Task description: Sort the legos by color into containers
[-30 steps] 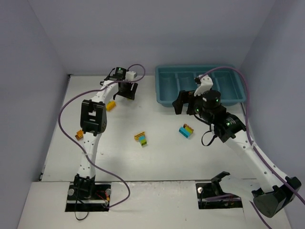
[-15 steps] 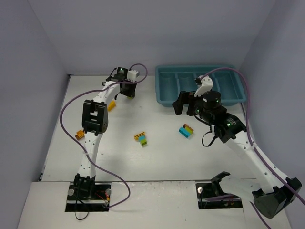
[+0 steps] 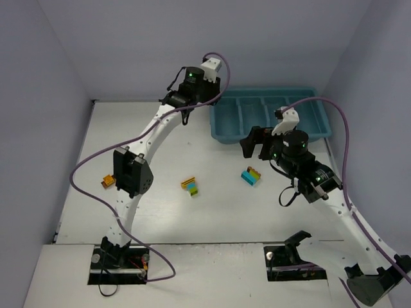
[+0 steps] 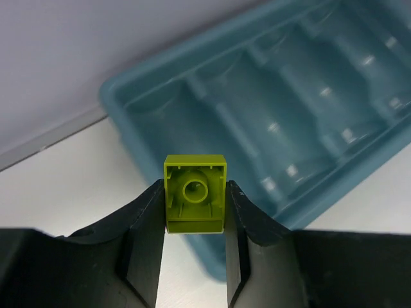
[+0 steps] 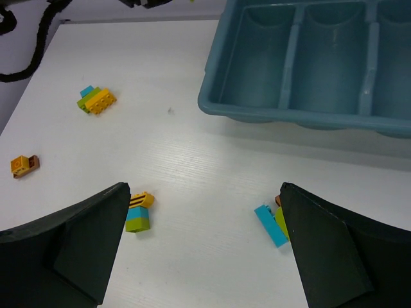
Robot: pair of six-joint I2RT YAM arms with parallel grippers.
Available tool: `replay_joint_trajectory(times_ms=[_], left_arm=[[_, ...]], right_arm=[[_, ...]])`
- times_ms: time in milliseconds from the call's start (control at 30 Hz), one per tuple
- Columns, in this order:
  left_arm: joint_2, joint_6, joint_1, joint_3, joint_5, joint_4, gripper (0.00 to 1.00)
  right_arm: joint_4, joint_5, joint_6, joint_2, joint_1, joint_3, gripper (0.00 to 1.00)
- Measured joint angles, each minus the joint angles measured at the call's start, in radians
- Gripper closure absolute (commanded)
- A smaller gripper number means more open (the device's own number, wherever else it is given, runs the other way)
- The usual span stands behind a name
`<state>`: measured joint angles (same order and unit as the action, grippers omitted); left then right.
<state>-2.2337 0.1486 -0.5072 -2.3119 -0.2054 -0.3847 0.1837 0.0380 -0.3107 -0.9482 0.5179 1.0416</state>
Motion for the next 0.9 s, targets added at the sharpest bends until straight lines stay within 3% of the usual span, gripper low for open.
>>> replay_joint_trajectory(times_ms=[133, 267, 533, 667, 900], left_arm=[[-0.021, 0.092, -0.062, -0.038, 0.058, 0.071, 0.96], [-0.095, 0.148, -0.082, -0.053, 0.120, 0.091, 0.86], [-0.207, 0.190, -0.076, -0.047, 0.201, 0.073, 0.46], [-0.197, 0.188, -0.074, -0.047, 0.203, 0.081, 0.37], [-0.053, 0.175, -0.071, 0.110, 0.181, 0.085, 0.37]], right_arm=[[0.011, 0.000, -0.004, 0.016, 0.000, -0.002, 0.01], [0.026, 0.000, -0.004, 0.047, 0.000, -0.005, 0.01], [0.068, 0.008, -0.014, 0.134, 0.000, -0.020, 0.00], [0.085, 0.008, -0.022, 0.158, 0.000, -0.026, 0.00], [0.100, 0.002, -0.023, 0.166, 0.000, -0.036, 0.00]])
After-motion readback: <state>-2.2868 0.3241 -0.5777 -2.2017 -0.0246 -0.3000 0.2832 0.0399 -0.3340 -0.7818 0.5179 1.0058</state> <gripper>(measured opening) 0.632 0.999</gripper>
